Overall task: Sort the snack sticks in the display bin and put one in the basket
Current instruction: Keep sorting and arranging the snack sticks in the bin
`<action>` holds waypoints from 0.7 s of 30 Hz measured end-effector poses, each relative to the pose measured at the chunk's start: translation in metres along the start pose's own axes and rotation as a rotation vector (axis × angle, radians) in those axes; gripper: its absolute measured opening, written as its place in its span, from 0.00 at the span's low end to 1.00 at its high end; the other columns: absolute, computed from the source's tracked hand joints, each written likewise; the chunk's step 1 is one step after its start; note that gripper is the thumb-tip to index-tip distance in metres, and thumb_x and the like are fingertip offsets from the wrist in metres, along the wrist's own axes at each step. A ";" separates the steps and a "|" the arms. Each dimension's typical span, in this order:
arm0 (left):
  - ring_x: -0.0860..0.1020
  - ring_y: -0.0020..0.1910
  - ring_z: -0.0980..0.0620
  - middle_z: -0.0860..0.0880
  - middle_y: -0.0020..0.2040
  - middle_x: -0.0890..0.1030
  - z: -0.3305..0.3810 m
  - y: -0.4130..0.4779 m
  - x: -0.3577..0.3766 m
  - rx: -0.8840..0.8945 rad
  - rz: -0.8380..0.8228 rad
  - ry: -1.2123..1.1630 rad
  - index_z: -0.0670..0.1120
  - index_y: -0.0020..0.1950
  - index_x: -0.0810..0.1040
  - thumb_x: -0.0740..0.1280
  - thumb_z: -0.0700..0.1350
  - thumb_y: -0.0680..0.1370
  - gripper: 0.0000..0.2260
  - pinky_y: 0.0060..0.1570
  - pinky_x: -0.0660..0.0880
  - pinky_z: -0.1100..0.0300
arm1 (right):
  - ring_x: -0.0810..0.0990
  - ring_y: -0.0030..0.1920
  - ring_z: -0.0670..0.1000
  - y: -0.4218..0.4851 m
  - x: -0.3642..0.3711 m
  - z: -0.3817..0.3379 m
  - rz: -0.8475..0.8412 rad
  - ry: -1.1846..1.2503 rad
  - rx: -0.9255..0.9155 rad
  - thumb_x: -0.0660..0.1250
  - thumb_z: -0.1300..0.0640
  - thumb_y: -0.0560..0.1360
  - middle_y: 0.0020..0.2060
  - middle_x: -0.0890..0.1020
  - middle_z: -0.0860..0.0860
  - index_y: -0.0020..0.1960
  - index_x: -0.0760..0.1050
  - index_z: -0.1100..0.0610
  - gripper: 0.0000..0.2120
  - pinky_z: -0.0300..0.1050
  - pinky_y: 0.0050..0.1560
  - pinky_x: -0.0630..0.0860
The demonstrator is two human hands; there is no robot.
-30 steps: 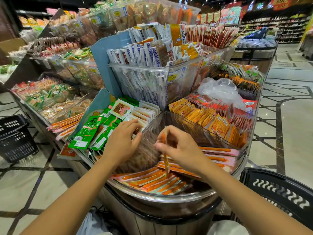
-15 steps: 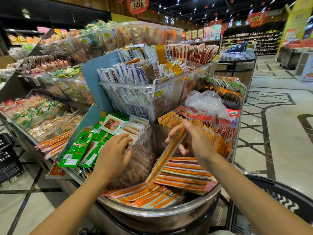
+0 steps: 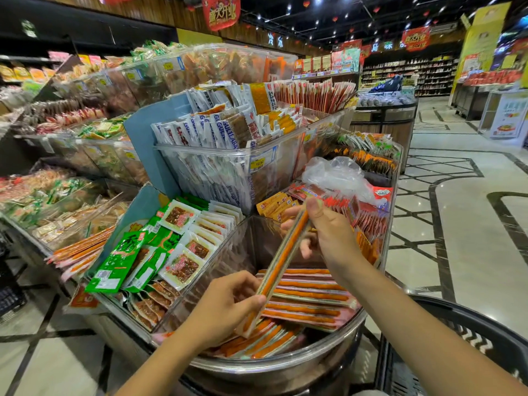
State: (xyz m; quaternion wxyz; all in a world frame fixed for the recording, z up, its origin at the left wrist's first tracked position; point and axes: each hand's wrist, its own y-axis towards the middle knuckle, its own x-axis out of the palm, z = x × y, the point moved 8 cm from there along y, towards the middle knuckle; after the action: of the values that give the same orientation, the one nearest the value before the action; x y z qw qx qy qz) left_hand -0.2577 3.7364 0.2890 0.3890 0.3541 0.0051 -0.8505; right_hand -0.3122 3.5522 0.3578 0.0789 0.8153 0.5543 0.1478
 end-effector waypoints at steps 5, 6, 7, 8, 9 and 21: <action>0.79 0.38 0.58 0.51 0.38 0.83 0.003 0.002 -0.002 -0.035 0.034 -0.089 0.47 0.45 0.82 0.73 0.42 0.77 0.02 0.42 0.74 0.66 | 0.79 0.30 0.44 -0.012 0.014 0.020 -0.082 -0.248 0.020 0.72 0.61 0.77 0.37 0.84 0.55 0.50 0.81 0.58 0.03 0.36 0.31 0.75; 0.79 0.38 0.58 0.51 0.38 0.83 0.005 0.001 -0.002 -0.033 0.041 -0.105 0.47 0.45 0.82 0.73 0.41 0.77 0.02 0.42 0.74 0.65 | 0.80 0.30 0.44 -0.015 0.017 0.027 -0.116 -0.306 0.024 0.72 0.61 0.77 0.36 0.83 0.57 0.48 0.81 0.59 0.02 0.37 0.32 0.75; 0.79 0.38 0.57 0.50 0.38 0.83 0.005 0.002 -0.001 -0.032 0.048 -0.123 0.47 0.44 0.83 0.74 0.41 0.77 0.02 0.41 0.74 0.65 | 0.80 0.31 0.46 -0.017 0.019 0.033 -0.141 -0.345 0.025 0.72 0.60 0.77 0.36 0.83 0.59 0.47 0.82 0.60 0.03 0.38 0.33 0.75; 0.79 0.37 0.57 0.50 0.38 0.83 0.005 0.002 -0.001 -0.038 0.056 -0.148 0.48 0.44 0.83 0.74 0.42 0.76 0.02 0.41 0.75 0.64 | 0.80 0.31 0.48 -0.018 0.020 0.037 -0.149 -0.367 0.020 0.72 0.59 0.77 0.36 0.84 0.61 0.47 0.81 0.61 0.05 0.40 0.33 0.76; 0.80 0.37 0.56 0.50 0.38 0.84 0.006 0.001 0.000 -0.048 0.061 -0.180 0.48 0.45 0.84 0.74 0.42 0.76 0.02 0.40 0.75 0.64 | 0.81 0.31 0.50 -0.017 0.018 0.040 -0.137 -0.377 0.018 0.71 0.58 0.78 0.36 0.84 0.62 0.47 0.81 0.62 0.07 0.42 0.33 0.76; 0.81 0.31 0.43 0.38 0.34 0.83 -0.010 -0.009 -0.023 -0.235 0.122 -0.323 0.42 0.43 0.85 0.76 0.39 0.72 0.03 0.27 0.75 0.59 | 0.77 0.32 0.45 -0.015 -0.012 0.025 0.135 -0.629 -0.124 0.75 0.45 0.74 0.30 0.80 0.50 0.36 0.77 0.55 0.16 0.42 0.36 0.74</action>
State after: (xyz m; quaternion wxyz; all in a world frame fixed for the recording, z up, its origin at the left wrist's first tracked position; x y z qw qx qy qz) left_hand -0.2471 3.7605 0.2929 0.4741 0.1651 0.0202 -0.8646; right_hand -0.3213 3.5479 0.3280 0.2860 0.8496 0.4371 -0.0730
